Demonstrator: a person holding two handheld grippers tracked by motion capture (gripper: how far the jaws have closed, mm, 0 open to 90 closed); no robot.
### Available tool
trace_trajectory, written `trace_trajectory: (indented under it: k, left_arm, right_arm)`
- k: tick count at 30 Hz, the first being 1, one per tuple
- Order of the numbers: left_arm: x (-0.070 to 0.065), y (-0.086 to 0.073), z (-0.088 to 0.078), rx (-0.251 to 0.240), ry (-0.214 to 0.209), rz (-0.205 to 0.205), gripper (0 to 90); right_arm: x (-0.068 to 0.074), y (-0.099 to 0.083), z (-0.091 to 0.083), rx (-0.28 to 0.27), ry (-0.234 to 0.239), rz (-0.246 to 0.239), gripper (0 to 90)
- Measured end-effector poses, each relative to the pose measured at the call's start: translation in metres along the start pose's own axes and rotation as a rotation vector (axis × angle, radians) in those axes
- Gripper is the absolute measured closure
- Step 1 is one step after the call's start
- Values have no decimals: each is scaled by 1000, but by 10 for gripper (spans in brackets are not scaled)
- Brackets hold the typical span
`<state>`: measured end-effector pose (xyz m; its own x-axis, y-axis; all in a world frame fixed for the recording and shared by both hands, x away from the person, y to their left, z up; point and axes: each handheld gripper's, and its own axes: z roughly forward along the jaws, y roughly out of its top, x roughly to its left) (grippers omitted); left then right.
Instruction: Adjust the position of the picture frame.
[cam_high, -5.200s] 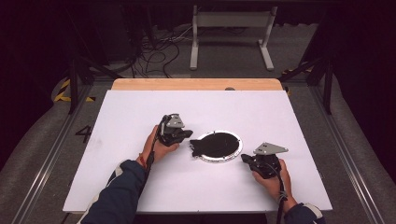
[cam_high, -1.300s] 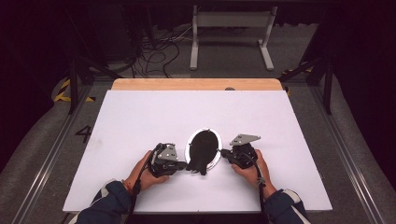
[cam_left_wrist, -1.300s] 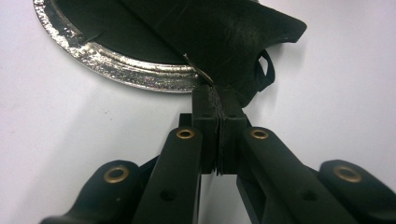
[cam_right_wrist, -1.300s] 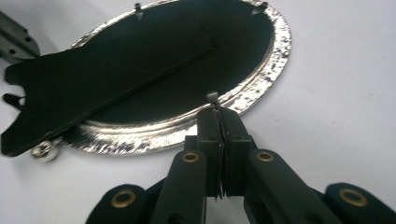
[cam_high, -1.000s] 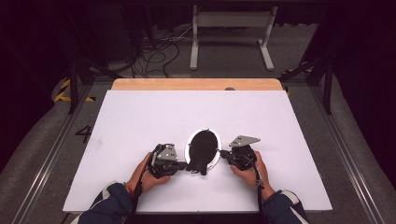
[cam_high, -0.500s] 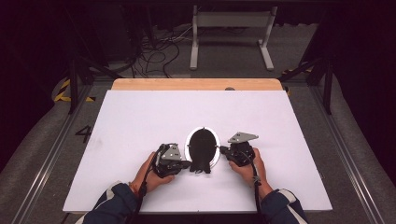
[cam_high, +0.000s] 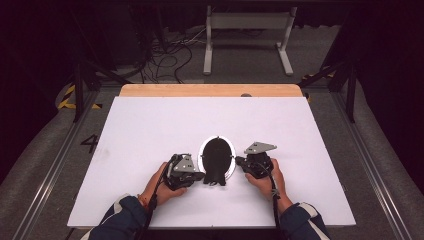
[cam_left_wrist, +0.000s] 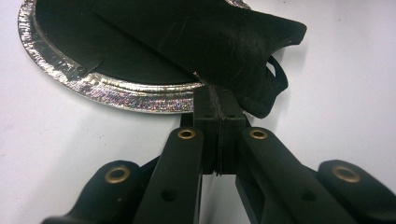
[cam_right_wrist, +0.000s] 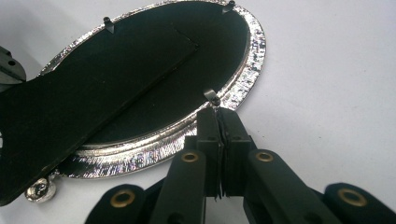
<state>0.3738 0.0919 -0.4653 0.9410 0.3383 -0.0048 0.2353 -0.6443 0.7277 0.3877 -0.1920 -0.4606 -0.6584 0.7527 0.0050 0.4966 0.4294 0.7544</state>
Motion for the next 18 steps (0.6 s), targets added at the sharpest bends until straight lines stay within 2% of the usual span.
trace_trajectory:
  k: [13, 18]
  left_arm:
    - [0, 0, -6, 37, 19, 36, 799]
    - [2, -3, -11, 31, 24, 45, 755]
  right_arm:
    - [7, -2, -6, 28, 23, -48, 824]
    - [8, -2, -10, 32, 23, -63, 787]
